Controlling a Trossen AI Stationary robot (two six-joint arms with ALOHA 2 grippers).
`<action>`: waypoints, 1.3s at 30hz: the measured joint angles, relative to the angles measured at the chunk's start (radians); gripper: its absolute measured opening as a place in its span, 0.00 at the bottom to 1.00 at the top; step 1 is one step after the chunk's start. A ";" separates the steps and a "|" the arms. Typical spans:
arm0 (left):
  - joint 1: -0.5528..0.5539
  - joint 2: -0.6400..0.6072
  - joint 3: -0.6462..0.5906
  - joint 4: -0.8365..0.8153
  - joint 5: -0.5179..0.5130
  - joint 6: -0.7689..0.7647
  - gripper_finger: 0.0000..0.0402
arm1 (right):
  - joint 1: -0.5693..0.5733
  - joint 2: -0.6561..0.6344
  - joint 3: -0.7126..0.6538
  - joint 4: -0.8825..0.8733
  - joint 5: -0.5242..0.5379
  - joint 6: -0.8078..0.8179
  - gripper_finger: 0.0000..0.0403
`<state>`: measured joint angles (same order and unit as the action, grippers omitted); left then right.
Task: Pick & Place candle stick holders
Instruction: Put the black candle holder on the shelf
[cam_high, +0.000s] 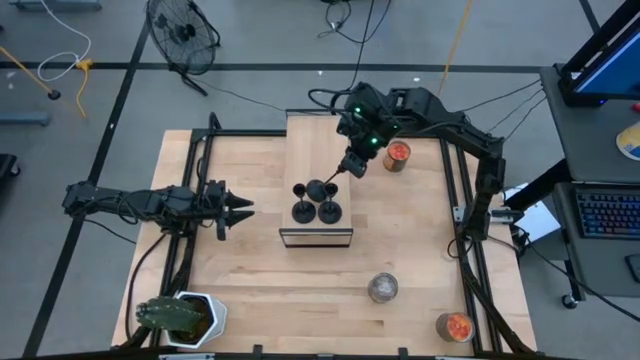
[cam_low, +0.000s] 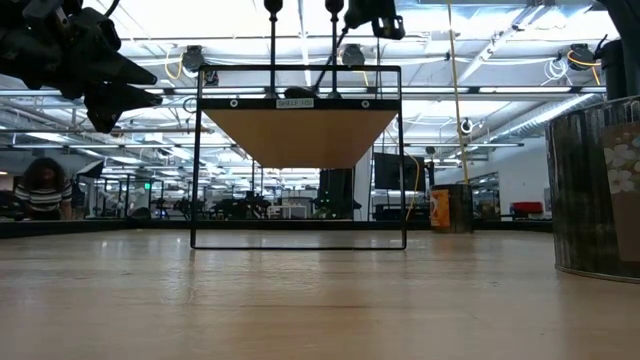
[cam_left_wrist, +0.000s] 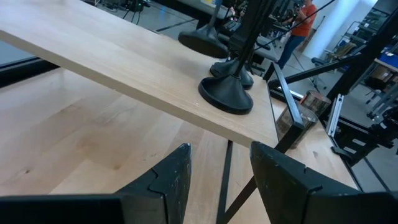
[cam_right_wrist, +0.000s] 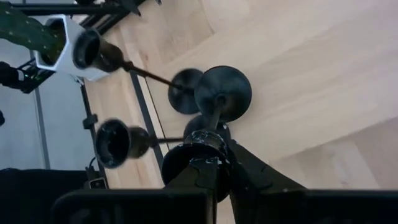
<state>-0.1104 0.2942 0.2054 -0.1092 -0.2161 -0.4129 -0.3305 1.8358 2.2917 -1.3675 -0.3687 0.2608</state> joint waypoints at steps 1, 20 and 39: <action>0.000 0.000 0.000 0.000 0.000 0.000 0.42 | 0.000 0.000 0.000 0.005 0.000 0.000 0.02; 0.000 0.000 0.000 0.000 0.000 -0.003 0.42 | -0.001 -0.003 0.001 0.006 0.003 -0.012 0.03; 0.000 0.000 0.000 0.000 0.000 -0.003 0.42 | -0.001 -0.003 -0.063 0.075 0.002 -0.010 0.06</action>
<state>-0.1105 0.2939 0.2054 -0.1089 -0.2161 -0.4156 -0.3317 1.8328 2.2289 -1.2930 -0.3664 0.2512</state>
